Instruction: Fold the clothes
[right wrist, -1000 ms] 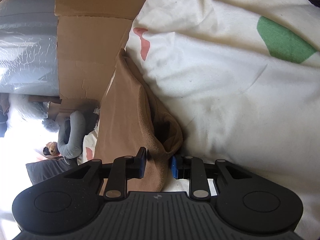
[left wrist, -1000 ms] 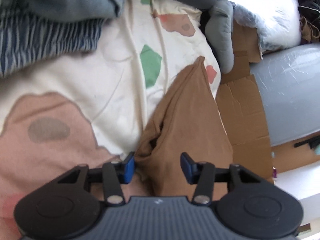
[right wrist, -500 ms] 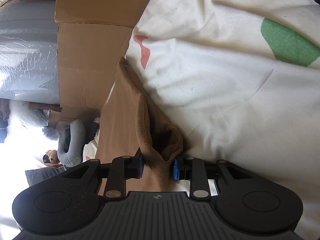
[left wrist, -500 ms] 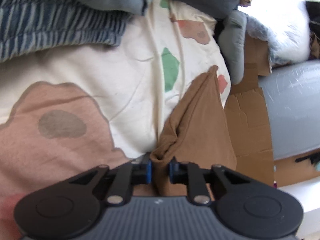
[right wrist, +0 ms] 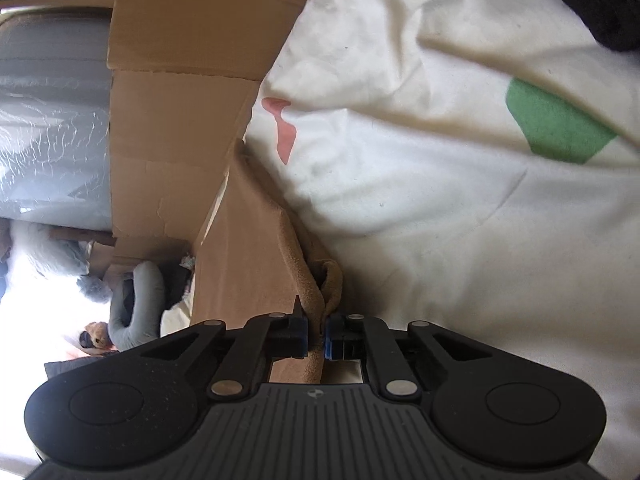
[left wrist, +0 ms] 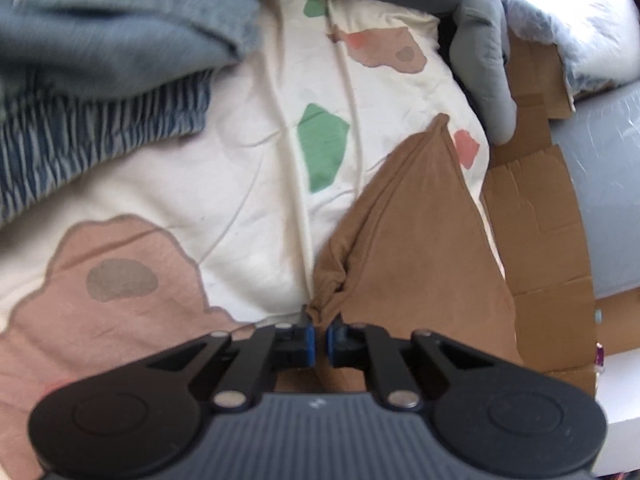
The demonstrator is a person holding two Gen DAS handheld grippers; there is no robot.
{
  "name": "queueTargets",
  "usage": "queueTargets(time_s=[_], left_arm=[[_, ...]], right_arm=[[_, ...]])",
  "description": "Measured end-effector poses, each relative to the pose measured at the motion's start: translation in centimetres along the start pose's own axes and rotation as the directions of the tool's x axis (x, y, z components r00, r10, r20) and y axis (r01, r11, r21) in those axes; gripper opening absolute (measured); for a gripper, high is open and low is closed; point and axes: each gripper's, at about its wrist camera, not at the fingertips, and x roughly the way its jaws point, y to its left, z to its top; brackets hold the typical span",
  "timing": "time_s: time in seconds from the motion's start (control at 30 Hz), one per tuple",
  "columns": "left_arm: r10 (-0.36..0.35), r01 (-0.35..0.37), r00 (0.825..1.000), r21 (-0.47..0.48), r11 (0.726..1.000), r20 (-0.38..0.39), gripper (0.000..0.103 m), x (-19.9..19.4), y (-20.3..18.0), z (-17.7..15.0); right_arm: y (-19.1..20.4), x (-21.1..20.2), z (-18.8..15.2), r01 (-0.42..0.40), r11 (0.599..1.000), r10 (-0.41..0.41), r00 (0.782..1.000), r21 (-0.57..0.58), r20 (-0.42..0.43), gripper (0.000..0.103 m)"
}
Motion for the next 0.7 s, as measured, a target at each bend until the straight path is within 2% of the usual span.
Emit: queueTargets(time_s=[0.37,0.7], left_arm=[[0.040,-0.039,0.998,0.025,0.999,-0.044,0.005,-3.0,-2.0,-0.7],[0.056,-0.053,0.994,0.030,0.998,-0.097,0.005,-4.9,-2.2,-2.6]], right_arm=[[2.7,-3.0,0.6,0.035,0.999,-0.034,0.999,-0.020,0.005,0.005],[3.6,-7.1,0.2,0.110,0.993,-0.111,0.994,-0.036,-0.006,0.005]])
